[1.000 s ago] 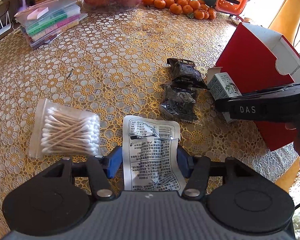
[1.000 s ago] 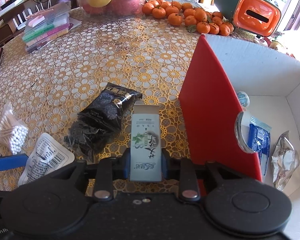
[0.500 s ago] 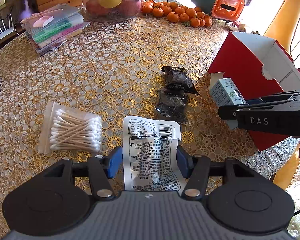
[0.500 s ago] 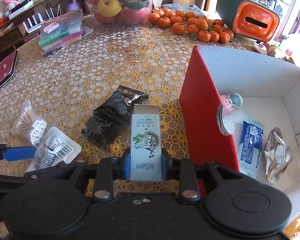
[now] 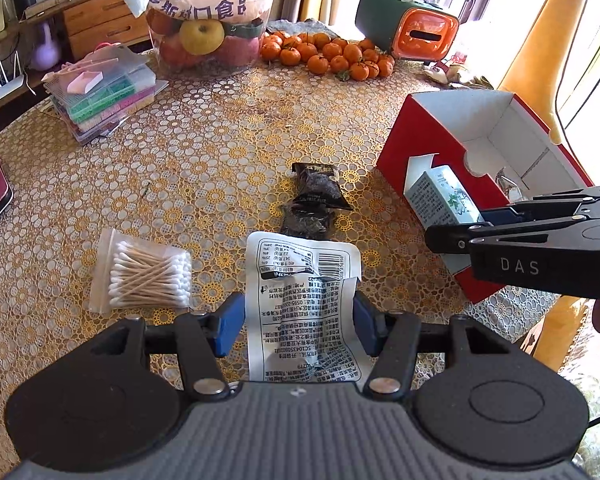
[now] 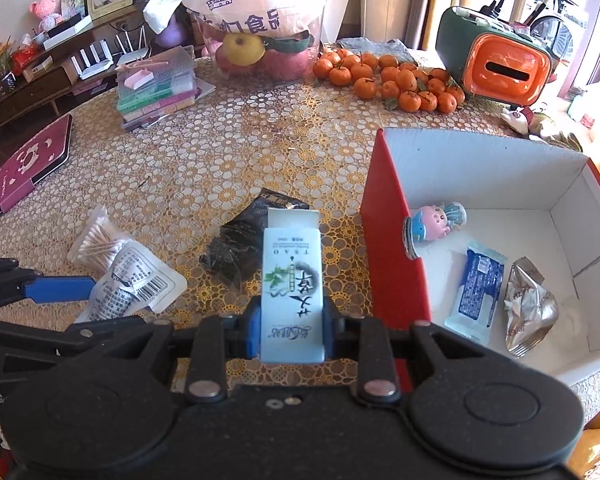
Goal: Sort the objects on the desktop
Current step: 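Carry the sachet with the left tool while the right tool carries the carton over the shoebox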
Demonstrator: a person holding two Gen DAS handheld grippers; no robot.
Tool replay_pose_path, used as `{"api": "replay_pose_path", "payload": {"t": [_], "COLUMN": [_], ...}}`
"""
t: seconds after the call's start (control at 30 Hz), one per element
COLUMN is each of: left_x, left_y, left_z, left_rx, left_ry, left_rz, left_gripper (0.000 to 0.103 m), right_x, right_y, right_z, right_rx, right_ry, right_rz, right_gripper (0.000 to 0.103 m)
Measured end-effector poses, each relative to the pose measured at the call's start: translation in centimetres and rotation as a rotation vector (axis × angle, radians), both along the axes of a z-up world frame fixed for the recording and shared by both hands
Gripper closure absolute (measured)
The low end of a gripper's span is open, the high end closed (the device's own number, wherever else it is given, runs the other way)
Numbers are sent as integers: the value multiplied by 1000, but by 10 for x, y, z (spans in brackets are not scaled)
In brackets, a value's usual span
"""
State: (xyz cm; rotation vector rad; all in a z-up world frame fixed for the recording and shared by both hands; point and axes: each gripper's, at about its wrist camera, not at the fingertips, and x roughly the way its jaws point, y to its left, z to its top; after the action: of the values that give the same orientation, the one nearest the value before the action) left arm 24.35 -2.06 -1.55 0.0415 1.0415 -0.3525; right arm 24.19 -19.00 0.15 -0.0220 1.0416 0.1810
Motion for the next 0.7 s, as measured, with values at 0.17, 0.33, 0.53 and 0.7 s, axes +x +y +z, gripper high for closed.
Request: {"api": "replay_pose_path", "payload": {"t": [0.17,0.33,0.53,0.7], "left_x": [-8,-15,-18,-18], "left_y": [-9,-22,-39,-57], "left_z": [14,26,38,45], "left_rx": [-2,-3,-9,-10], "left_ry": [-14,-26,-49,-59], "left_rz": [-31,-61,-89,-117], "left_gripper": [47,47,47,47], "right_x": [-10,-20,-23,-24], "right_y": [-7,-16,-38,-58], "right_z": [13,25,36,39], "right_rx": [14,28,53,54], "right_ry": [-12,-13,-17,-27], "right_rz": [15,25,3,-24], "right_gripper": [76,76,76,76]}}
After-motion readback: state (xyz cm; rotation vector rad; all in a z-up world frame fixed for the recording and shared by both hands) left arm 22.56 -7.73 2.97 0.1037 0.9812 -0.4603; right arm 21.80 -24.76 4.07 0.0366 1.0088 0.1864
